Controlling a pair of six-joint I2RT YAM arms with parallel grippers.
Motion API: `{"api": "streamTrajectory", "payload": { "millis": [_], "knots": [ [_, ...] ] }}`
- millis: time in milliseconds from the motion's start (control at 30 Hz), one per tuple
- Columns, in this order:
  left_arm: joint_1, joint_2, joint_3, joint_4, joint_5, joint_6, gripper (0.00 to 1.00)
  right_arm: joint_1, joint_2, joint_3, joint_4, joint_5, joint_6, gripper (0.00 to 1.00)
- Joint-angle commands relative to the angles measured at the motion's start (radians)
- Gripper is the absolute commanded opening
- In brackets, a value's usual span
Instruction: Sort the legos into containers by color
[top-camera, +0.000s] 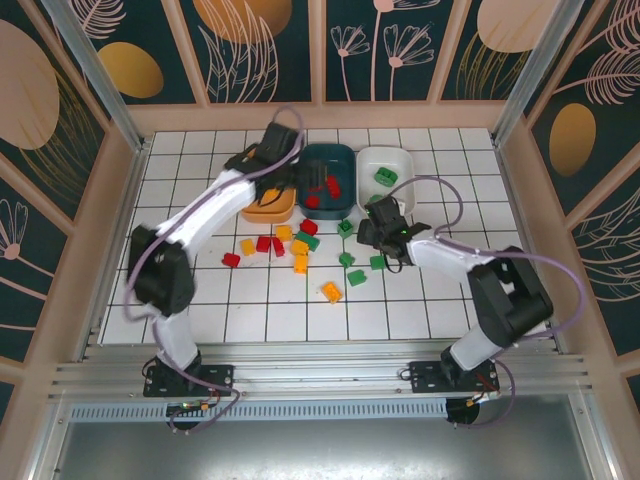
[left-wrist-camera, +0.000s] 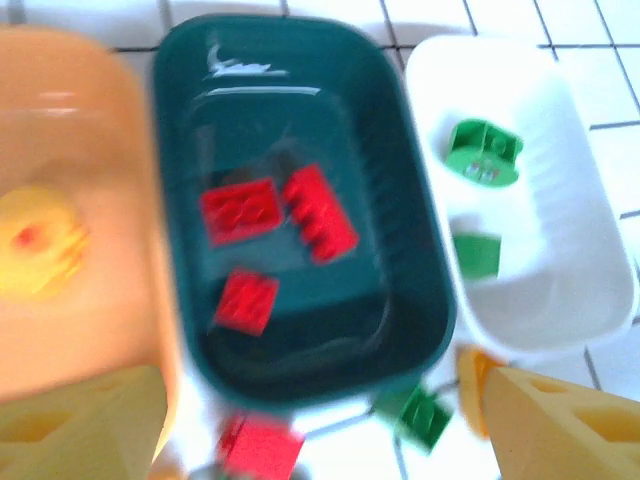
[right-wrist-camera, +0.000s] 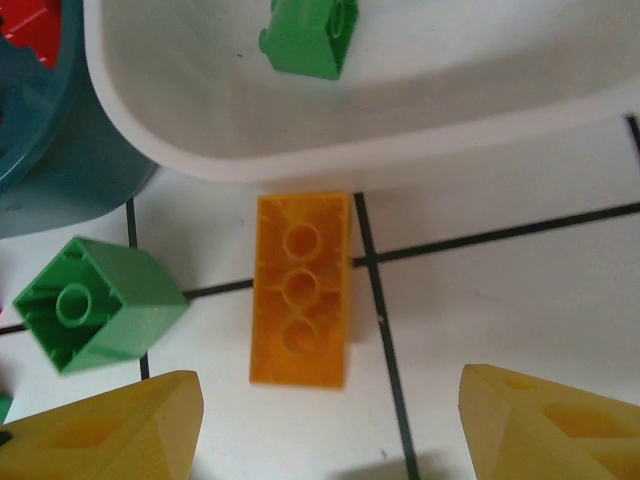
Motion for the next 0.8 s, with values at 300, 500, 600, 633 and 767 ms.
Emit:
{"api": "streamTrajectory", "payload": {
  "millis": [300,500,600,633,767],
  "knots": [
    [0.010,-0.691,-0.790,0.257,-0.243,-0.160,0.99,-0.035,0.275,0.180,-0.014,0.032,-0.006,0.50],
    [0.011,-0.801,-0.845,0.263,-0.310,-0.184,0.99,-0.017,0.237,0.134,-0.015,0.057,0.017,0.33],
    [0.012,-0.831,-0.875,0.242,-0.406,-0.235,0.99,0.041,0.162,0.116,-0.048,0.112,0.027,0.30],
    [0.012,-0.844,-0.895,0.235,-0.444,-0.258,0.99,0.068,0.131,0.120,-0.070,0.137,0.032,0.30],
    [0.013,-0.892,-1.020,0.275,-0.482,-0.370,0.99,0.191,0.053,0.184,-0.101,0.183,0.031,0.29]
  ]
}}
